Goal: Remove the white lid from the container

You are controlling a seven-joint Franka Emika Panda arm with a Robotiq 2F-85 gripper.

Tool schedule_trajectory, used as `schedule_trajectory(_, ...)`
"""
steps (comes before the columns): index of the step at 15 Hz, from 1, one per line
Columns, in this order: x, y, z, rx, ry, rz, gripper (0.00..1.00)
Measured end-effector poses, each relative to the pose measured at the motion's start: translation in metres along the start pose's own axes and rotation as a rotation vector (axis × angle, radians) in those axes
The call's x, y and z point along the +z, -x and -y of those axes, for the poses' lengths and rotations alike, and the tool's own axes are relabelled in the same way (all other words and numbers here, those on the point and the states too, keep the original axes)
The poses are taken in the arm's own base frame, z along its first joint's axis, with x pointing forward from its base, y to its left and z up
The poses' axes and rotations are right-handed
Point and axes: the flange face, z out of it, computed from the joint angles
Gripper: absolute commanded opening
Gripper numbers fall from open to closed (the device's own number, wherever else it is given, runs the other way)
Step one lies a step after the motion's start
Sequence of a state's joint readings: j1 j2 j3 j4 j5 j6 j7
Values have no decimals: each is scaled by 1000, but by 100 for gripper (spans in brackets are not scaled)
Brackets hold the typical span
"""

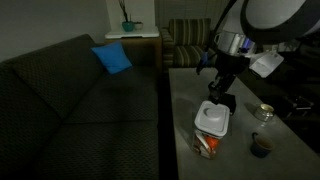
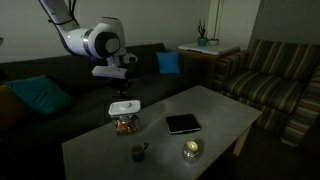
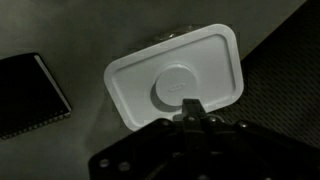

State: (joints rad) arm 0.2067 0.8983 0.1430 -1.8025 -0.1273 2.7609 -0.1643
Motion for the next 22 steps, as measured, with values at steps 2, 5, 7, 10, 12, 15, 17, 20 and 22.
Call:
schedule_trajectory(2,-7,1,4,-13,-11,10,39)
schedule_trajectory(5,-6,7,5,-17,-11,25,61)
schedule_trajectory(7,0,12,2,-15,-8,34,75)
schedule_trajectory(10,13,18,1,-10,-15,50,95)
schedule_trajectory(12,25,21,3,-10,-30,60,100)
schedule_trajectory(15,41,22,9,-4,-53,60,100)
schedule_trajectory(17,50,22,9,13,-57,33,100)
schedule_trajectory(20,58,19,6,43,-47,-33,100)
schedule_trajectory(22,60,17,2,60,-37,-71,100)
